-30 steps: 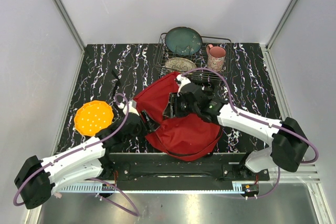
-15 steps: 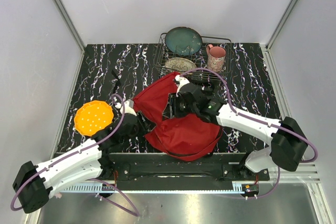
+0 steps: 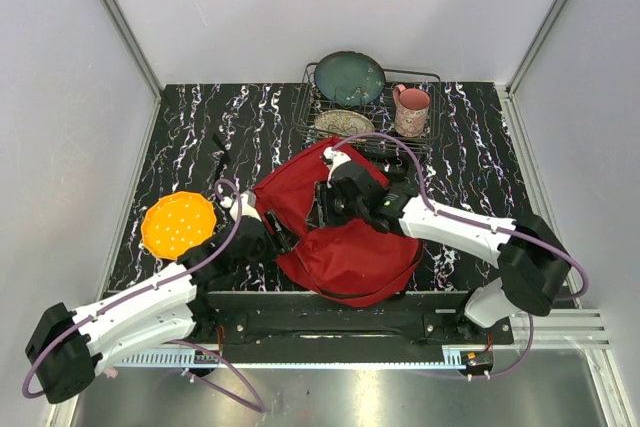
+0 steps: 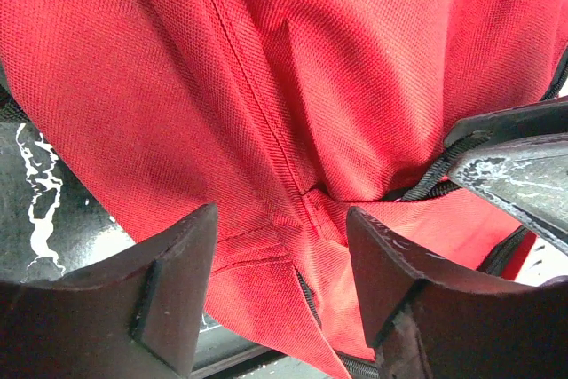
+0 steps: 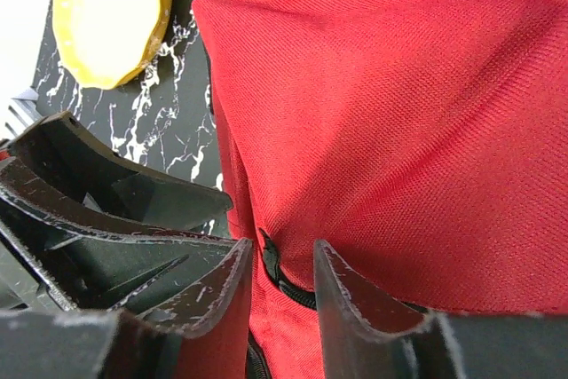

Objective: Pack the student bag
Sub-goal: Zip the student bag at the center of the board.

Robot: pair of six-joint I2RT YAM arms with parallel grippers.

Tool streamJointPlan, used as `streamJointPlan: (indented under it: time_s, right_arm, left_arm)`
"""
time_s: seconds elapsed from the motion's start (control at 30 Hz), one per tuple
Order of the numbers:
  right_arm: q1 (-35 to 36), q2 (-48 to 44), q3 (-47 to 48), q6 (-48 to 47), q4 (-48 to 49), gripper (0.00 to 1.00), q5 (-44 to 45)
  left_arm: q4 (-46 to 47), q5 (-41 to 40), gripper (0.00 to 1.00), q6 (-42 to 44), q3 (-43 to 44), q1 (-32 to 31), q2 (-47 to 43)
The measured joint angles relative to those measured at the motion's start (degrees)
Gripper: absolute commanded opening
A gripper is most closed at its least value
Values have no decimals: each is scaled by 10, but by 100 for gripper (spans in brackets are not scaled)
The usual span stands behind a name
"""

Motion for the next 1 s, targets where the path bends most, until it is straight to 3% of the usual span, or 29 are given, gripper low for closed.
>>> streamJointPlan:
  time_s: [0.33,0.47,0.73,0.9,0.93,1.0]
  right_arm:
    - [3,15,7,1,0,43,5]
    - [9,16,10,1,0,42,5]
    - [16,34,20,2,1,31,7]
    - [19,38,20,1,0,9,17]
    - [19,38,20,1,0,0,19]
    - [19,38,20,0,-1,0,23]
  left_arm:
    - [0,0,55,1,0,0,6]
    - [0,0,48,0,0,0,6]
    - [0,0,45,1,0,0,-2]
    - [0,0,45,0,0,0,-7]
    - [0,0,48,0,0,1,-7]
    - [0,0,61,0,0,1,-7]
